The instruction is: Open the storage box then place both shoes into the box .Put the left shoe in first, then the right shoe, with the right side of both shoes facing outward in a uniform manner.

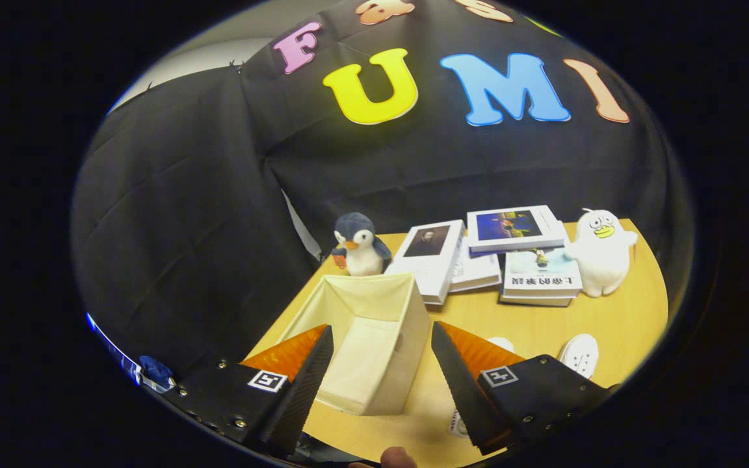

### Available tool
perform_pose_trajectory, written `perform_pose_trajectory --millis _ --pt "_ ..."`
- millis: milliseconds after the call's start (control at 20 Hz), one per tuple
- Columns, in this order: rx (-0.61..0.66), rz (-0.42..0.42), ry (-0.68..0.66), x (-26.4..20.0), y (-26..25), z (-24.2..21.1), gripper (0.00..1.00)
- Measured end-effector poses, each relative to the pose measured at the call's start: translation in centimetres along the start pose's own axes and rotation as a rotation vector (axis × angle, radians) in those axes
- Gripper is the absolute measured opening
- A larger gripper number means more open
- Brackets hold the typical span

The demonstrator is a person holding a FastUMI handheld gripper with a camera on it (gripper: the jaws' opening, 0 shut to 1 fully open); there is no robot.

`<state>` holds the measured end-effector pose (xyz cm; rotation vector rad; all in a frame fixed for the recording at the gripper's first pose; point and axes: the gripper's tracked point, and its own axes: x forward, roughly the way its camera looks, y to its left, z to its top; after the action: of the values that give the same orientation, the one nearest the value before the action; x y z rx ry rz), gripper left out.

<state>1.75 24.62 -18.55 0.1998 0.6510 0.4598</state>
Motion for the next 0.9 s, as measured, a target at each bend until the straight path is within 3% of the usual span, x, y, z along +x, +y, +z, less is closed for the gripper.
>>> perform_pose_trajectory --millis 650,900 --pt "0.076 -0.209 0.191 0.1 -12.0 -10.3 0.93" --pt "0.006 -0.251 0.315 1.3 -14.6 -15.0 0.91"
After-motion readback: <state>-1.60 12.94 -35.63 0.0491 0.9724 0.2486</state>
